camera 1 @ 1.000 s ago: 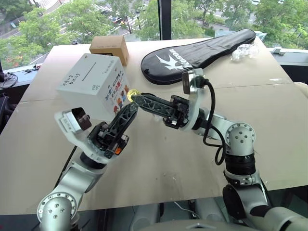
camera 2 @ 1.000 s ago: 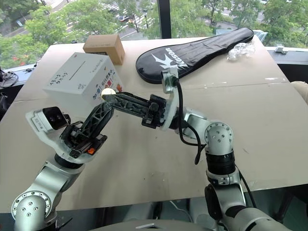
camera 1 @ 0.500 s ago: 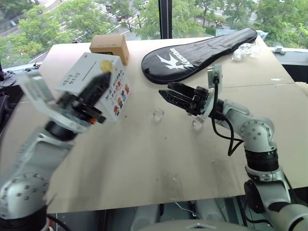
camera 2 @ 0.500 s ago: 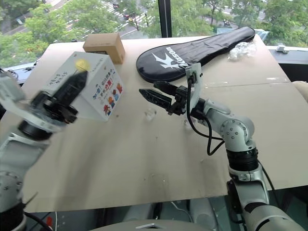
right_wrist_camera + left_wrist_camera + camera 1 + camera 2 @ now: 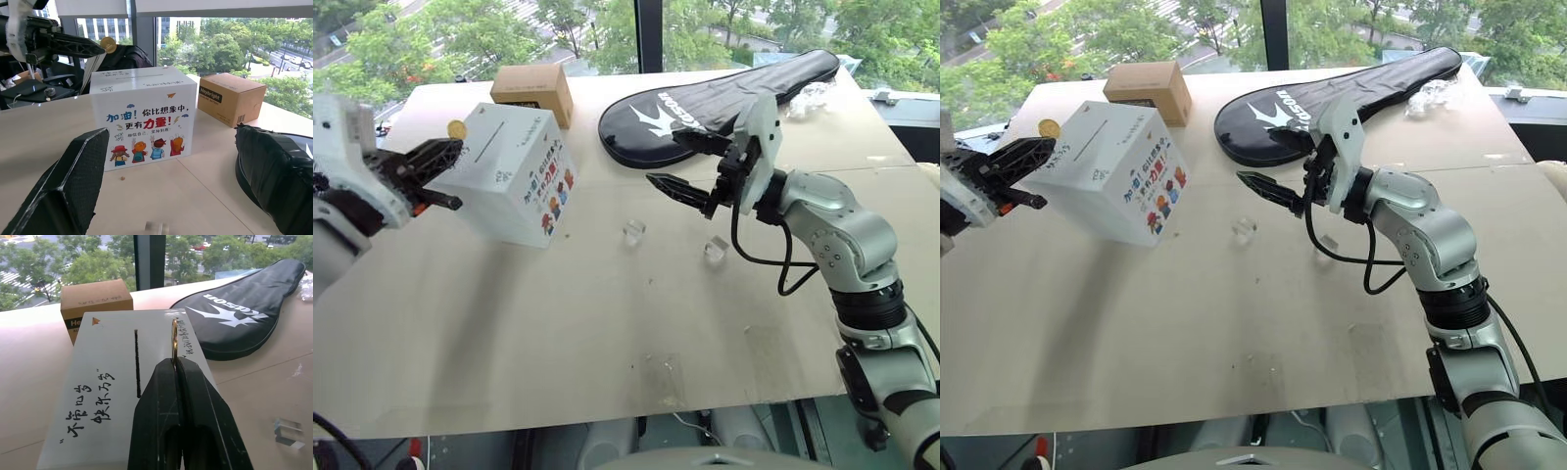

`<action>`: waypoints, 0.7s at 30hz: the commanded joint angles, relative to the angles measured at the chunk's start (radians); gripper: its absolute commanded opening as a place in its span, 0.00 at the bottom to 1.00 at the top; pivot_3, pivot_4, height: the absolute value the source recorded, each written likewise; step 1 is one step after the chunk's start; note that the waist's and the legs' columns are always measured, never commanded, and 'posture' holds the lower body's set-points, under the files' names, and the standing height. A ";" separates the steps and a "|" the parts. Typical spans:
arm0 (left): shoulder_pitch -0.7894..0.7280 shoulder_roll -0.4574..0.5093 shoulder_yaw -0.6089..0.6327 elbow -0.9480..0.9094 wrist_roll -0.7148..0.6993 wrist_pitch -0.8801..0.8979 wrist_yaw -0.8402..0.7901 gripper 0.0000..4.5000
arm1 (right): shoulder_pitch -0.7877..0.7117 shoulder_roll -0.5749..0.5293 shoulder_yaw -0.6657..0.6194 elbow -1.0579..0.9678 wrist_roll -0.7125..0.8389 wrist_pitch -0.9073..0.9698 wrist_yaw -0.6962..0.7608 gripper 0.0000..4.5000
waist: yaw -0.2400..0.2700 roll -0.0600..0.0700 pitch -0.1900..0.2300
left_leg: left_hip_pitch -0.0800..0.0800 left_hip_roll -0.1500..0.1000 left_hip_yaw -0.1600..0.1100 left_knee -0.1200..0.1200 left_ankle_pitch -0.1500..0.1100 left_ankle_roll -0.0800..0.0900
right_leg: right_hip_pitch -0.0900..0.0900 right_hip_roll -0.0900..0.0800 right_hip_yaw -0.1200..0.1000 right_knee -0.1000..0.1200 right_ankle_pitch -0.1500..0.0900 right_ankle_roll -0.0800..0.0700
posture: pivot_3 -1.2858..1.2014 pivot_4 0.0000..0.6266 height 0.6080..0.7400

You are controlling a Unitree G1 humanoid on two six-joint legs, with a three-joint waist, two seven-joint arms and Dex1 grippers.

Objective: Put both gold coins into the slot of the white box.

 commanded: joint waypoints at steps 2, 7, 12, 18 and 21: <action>-0.093 0.028 -0.045 0.014 0.063 0.082 0.008 0.00 | 0.005 0.016 -0.052 -0.077 0.018 0.000 -0.028 0.97 | 0.000 0.000 0.000 | 0.000 0.000 0.000 0.000 0.000 0.000 | 0.000 0.000 0.000 0.000 0.000 0.000 | 0.52 0.24 1.00; -0.145 0.020 -0.067 0.018 0.127 0.162 0.024 0.00 | -0.004 0.027 -0.085 -0.119 0.062 0.052 -0.053 0.97 | -0.006 0.000 0.000 | -0.001 0.000 0.000 0.000 0.000 0.000 | -0.002 0.000 0.000 0.001 0.000 0.000 | 0.52 0.24 1.00; -0.199 -0.007 -0.084 0.024 0.189 0.219 0.066 0.00 | -0.016 0.025 -0.118 -0.131 0.116 0.088 -0.042 0.97 | -0.003 0.000 0.000 | -0.001 0.000 0.000 0.002 0.000 0.000 | -0.001 0.000 0.000 0.002 0.000 0.000 | 0.52 0.24 1.00; -0.241 -0.066 -0.081 0.007 0.217 0.311 0.118 0.00 | -0.010 0.004 -0.131 -0.108 0.117 0.082 -0.016 0.97 | -0.002 0.000 0.000 | -0.001 -0.001 0.000 0.003 0.000 0.000 | -0.001 -0.001 0.000 0.006 0.000 0.000 | 0.52 0.24 1.00; -0.240 -0.078 -0.082 0.010 0.242 0.344 0.122 0.00 | -0.011 0.004 -0.139 -0.106 0.120 0.080 -0.019 0.97 | -0.006 0.000 0.000 | -0.001 -0.001 0.000 0.004 0.000 0.000 | -0.002 -0.001 0.001 0.008 0.000 0.000 | 0.52 0.24 1.00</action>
